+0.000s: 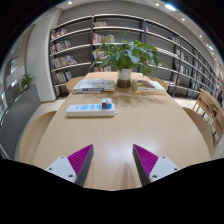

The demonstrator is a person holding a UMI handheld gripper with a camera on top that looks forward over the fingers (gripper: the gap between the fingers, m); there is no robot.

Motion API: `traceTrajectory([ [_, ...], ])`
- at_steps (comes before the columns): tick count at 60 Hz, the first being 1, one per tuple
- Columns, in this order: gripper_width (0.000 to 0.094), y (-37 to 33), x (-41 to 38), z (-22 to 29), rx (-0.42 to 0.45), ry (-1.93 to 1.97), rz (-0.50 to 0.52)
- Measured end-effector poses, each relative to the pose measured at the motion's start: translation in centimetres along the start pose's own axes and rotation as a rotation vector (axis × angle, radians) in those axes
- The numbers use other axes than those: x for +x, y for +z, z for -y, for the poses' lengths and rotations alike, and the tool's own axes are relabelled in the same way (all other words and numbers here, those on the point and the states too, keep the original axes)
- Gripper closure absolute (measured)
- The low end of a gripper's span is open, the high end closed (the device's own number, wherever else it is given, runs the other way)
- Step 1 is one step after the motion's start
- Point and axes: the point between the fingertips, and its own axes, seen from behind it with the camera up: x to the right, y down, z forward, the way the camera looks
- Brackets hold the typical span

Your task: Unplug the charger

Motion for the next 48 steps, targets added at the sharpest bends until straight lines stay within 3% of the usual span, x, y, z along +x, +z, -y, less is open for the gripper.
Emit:
traceTrajectory([
  [15, 0.0204, 10.8, -2.5, 10.5, 0.069, -0.022, 0.015],
  [23, 0.0372, 13.7, -2.6, 12.8, 0.083, -0.043, 0.011],
  [30, 0.0597, 16.2, -2.6, 11.9, 0.011, -0.061, 0.035],
  [33, 0.0681, 16.5, -2.3, 12.3, 0.028, -0.047, 0.02],
  [43, 0.0815, 16.5, -2.5, 12.2, 0.019, -0.006, 0.054],
  [48, 0.084, 16.4, -2.5, 12.2, -0.059, -0.027, 0.049],
])
